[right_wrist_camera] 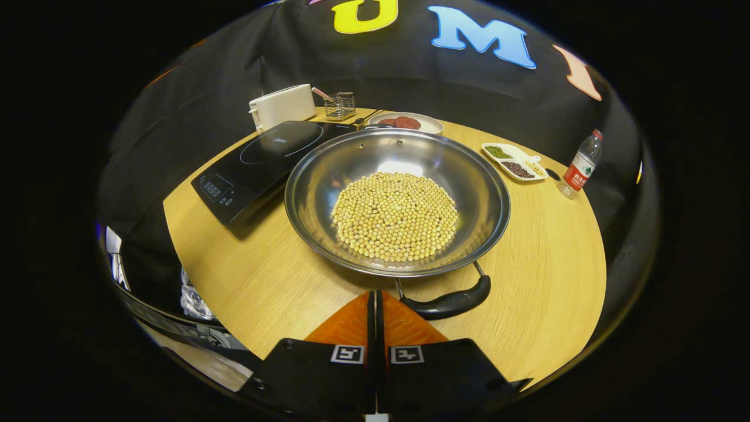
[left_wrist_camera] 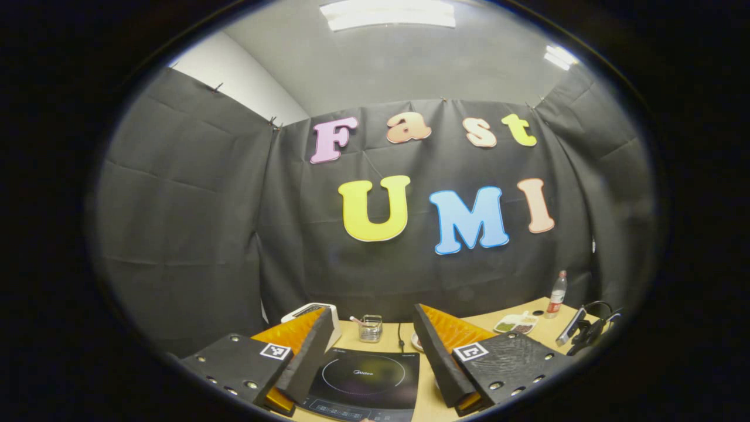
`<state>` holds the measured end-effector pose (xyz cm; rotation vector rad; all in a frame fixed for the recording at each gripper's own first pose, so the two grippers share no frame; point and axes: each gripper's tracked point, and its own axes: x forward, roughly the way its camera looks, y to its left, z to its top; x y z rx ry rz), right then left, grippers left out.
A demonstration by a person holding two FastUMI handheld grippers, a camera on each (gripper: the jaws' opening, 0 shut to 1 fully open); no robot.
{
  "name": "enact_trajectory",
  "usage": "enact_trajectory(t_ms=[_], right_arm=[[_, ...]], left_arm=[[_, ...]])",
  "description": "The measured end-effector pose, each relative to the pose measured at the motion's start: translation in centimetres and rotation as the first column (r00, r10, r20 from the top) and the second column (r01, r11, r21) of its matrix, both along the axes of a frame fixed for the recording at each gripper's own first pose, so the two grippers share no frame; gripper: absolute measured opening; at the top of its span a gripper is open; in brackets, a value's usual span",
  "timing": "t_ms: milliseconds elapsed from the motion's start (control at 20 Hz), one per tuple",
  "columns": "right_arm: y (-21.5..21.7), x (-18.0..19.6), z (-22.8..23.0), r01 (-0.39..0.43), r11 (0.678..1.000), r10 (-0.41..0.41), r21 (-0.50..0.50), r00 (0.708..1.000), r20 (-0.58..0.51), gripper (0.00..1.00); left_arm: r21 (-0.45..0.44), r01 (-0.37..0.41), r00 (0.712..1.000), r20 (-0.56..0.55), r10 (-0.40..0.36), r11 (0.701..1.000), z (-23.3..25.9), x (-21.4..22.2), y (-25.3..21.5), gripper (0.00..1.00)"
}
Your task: First push the handle of the pot to place it horizontally, then grasp the pot with both hands and set it on the induction cooktop.
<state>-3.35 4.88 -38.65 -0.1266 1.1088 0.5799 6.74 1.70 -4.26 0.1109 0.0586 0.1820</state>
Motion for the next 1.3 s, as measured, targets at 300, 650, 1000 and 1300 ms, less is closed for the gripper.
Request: enact_trajectory(t_ms=[300, 650, 1000, 1300], right_arm=[[-2.8, 1.4, -0.5, 0.022, 0.999, -0.021, -0.046, 1.000, 0.012, 0.02], [-6.1, 3.3, -0.6, 0.076, 0.994, -0.073, -0.078, 0.997, 0.032, 0.02], [-8.5, 5.5, -1.1, 0.125, 0.987, -0.120, -0.100, 0.991, 0.050, 0.00], [-10.2, 7.7, -1.7, 0.174, 0.977, -0.165, -0.123, 0.983, 0.082, 0.02]], left_arm=[[0.000, 0.001, 1.000, 0.000, -0.001, 1.000, -0.2, 0.8, -1.1, 0.85], [-0.007, -0.001, 1.000, -0.003, 0.001, 1.000, -0.6, 1.0, -2.5, 0.85], [0.003, -0.019, 1.000, -0.007, 0.019, 1.000, -0.8, 0.9, -3.4, 0.84], [0.002, -0.039, 0.999, -0.016, 0.039, 0.999, -1.6, 0.6, -4.0, 0.85]])
